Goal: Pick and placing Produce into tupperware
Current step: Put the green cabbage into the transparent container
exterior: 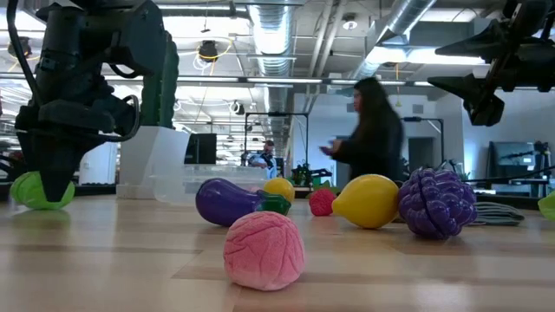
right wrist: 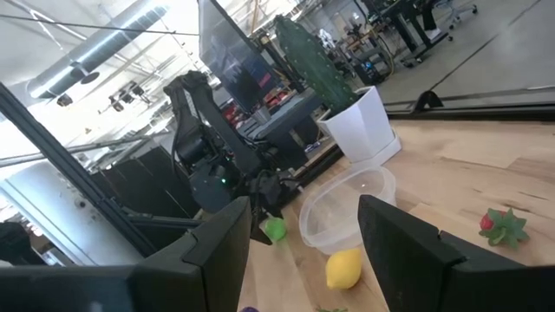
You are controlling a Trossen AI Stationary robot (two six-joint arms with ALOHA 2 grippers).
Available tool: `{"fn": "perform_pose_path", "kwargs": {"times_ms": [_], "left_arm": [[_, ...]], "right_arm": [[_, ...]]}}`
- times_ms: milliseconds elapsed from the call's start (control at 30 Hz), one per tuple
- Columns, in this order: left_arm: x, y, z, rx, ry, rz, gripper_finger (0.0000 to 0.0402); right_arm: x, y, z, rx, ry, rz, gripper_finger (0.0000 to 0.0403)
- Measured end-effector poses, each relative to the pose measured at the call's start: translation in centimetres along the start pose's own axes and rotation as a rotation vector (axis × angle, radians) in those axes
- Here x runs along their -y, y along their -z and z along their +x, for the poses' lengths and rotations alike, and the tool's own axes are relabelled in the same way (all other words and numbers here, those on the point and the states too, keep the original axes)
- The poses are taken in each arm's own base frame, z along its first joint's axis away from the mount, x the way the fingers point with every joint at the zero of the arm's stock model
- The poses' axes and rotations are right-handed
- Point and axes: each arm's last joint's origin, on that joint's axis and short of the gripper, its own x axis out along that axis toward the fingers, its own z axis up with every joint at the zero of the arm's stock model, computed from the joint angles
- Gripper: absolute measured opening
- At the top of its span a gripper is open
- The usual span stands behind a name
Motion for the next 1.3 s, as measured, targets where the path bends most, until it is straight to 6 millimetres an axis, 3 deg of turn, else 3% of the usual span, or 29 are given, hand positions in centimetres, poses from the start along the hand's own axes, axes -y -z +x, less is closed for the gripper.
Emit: {"fn": "perform_pose_path", "kwargs": {"times_ms": [267, 900, 1300], "left_arm": [[0.0, 0.0, 0.0, 0.0, 0.0, 0.0, 0.026], [0.2, 0.0, -0.1, -0.019, 0.023, 0.015, 0.0255], [2.6, -1.3, -3.9, 0.085, 0.126, 0.112, 0.0255]], "right_arm": [[0.0, 0.0, 0.0, 0.0, 0.0, 0.005, 0.0239], [0.0, 0.0, 0.0, 0.0, 0.0, 0.005, 0.0239], [0.0, 0.0, 0.0, 0.0, 0.0, 0.005, 0.0239]]}}
